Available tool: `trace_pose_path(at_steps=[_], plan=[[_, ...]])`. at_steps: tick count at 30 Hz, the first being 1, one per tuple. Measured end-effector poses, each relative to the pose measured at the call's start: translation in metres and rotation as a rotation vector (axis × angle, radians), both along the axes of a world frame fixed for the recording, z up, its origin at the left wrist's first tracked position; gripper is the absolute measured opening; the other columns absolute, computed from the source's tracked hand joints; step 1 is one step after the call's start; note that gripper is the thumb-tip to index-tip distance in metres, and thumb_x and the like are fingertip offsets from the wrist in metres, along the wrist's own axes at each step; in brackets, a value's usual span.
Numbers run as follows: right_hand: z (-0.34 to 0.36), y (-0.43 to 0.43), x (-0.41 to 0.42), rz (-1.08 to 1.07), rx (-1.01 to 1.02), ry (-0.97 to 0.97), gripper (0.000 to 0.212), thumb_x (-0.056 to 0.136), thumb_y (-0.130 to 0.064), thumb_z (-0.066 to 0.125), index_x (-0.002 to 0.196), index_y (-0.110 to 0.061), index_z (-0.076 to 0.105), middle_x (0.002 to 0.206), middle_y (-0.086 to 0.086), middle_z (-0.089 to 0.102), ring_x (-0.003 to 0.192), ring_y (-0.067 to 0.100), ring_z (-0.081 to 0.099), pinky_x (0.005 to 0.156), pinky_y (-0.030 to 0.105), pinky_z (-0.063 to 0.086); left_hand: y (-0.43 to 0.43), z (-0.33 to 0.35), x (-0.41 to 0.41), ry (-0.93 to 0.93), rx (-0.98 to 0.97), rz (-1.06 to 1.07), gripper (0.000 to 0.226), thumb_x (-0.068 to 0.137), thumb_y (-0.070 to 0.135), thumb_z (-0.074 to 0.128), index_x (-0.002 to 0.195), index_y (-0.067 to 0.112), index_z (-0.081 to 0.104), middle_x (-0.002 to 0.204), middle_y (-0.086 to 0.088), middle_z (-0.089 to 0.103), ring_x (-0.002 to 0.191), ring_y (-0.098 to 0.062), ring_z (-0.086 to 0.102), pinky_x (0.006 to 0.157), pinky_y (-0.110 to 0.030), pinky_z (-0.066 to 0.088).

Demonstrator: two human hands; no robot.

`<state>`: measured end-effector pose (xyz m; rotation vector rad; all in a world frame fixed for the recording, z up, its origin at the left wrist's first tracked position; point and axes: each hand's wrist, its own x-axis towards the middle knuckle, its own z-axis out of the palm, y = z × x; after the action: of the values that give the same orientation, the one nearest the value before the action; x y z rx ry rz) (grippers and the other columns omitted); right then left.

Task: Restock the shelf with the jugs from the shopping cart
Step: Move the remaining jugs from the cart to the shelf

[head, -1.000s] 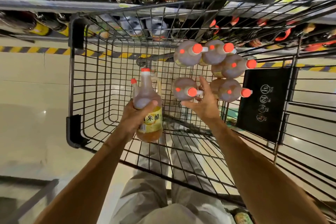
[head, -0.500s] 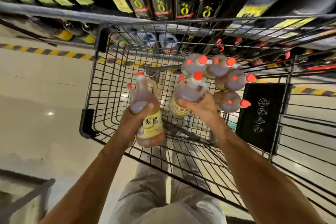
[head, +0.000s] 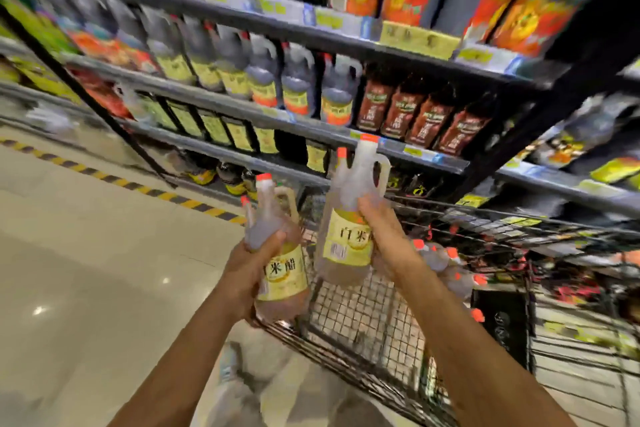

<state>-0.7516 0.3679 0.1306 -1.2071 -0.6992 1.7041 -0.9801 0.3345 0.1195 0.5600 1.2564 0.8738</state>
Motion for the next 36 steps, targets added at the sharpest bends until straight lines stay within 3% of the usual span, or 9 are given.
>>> trace_pose_path(at_steps=[2,3,6,10,15,20,25,31,36], plan=[[0.023,0.007,-0.036,0.044,0.072,-0.013,0.066,0.062,-0.052,0.091,0.118,-0.021,0.075,0.120,0.021,0.072,0.106,0.033,0.073,0.089,0.044,0.060,0.011,0.020,-0.039,-0.015,0.080,-0.047,0.046,0.085,0.032,0.075,0.123,0.008,0.065,0.111,-0.017,0.074,0.098,-0.033,0.073,0.078,-0.041,0.059],[0.033,0.009,-0.055,0.059,0.103,-0.016,0.067,0.064,-0.050,0.090,0.120,-0.017,0.073,0.120,0.023,0.072,0.107,0.034,0.072,0.088,0.043,0.060,0.015,0.029,-0.060,-0.017,0.114,-0.063,0.049,0.084,0.034,0.076,0.125,0.009,0.064,0.113,-0.017,0.073,0.102,-0.034,0.072,0.082,-0.042,0.059],[0.059,0.020,-0.120,0.062,0.146,-0.068,0.099,0.052,-0.054,0.096,0.132,-0.005,0.062,0.119,0.021,0.073,0.106,0.035,0.073,0.081,0.040,0.060,0.028,0.052,-0.124,-0.023,0.168,-0.038,0.057,0.075,0.037,0.074,0.123,0.009,0.065,0.112,-0.016,0.074,0.102,-0.034,0.072,0.084,-0.043,0.057],[0.092,0.035,-0.195,0.040,0.185,-0.134,0.106,0.039,-0.059,0.098,0.125,-0.004,0.065,0.113,0.019,0.076,0.101,0.033,0.075,0.074,0.035,0.061,0.042,0.078,-0.197,-0.022,0.221,-0.042,0.054,0.075,0.034,0.074,0.123,0.011,0.066,0.114,-0.015,0.073,0.103,-0.034,0.071,0.086,-0.044,0.055],[0.126,0.056,-0.243,0.037,0.229,-0.173,0.067,0.074,-0.041,0.082,0.130,-0.009,0.064,0.116,0.014,0.076,0.107,0.031,0.073,0.085,0.042,0.060,0.074,0.107,-0.245,0.003,0.298,-0.075,0.041,0.083,0.023,0.073,0.123,0.014,0.067,0.115,-0.012,0.074,0.104,-0.032,0.071,0.081,-0.043,0.057],[0.145,0.089,-0.251,-0.055,0.262,-0.245,0.055,0.078,-0.033,0.084,0.125,-0.011,0.067,0.111,0.011,0.078,0.103,0.029,0.075,0.090,0.045,0.059,0.124,0.128,-0.249,0.066,0.354,-0.111,0.056,0.071,0.032,0.084,0.121,0.015,0.066,0.109,-0.011,0.076,0.096,-0.029,0.074,0.072,-0.040,0.060],[0.150,0.139,-0.235,-0.169,0.300,-0.283,0.068,0.063,-0.043,0.088,0.121,-0.013,0.068,0.108,0.010,0.078,0.101,0.030,0.075,0.092,0.050,0.059,0.191,0.142,-0.235,0.182,0.469,-0.162,0.094,0.043,0.053,0.095,0.127,0.026,0.061,0.114,0.000,0.074,0.103,-0.021,0.072,0.091,-0.049,0.057],[0.158,0.200,-0.212,-0.295,0.321,-0.282,0.068,0.064,-0.038,0.094,0.122,-0.014,0.067,0.107,0.007,0.079,0.098,0.026,0.076,0.085,0.046,0.060,0.274,0.174,-0.205,0.351,0.697,-0.271,0.070,0.059,0.029,0.095,0.117,0.037,0.057,0.111,0.011,0.069,0.098,-0.003,0.068,0.078,-0.022,0.055],[0.162,0.233,-0.196,-0.408,0.324,-0.314,0.079,0.055,-0.049,0.092,0.122,-0.016,0.067,0.106,0.005,0.079,0.096,0.025,0.077,0.086,0.047,0.060,0.334,0.194,-0.185,0.436,0.887,-0.299,0.075,0.057,0.037,0.095,0.120,0.037,0.055,0.116,0.011,0.066,0.106,-0.006,0.064,0.086,-0.029,0.055]])
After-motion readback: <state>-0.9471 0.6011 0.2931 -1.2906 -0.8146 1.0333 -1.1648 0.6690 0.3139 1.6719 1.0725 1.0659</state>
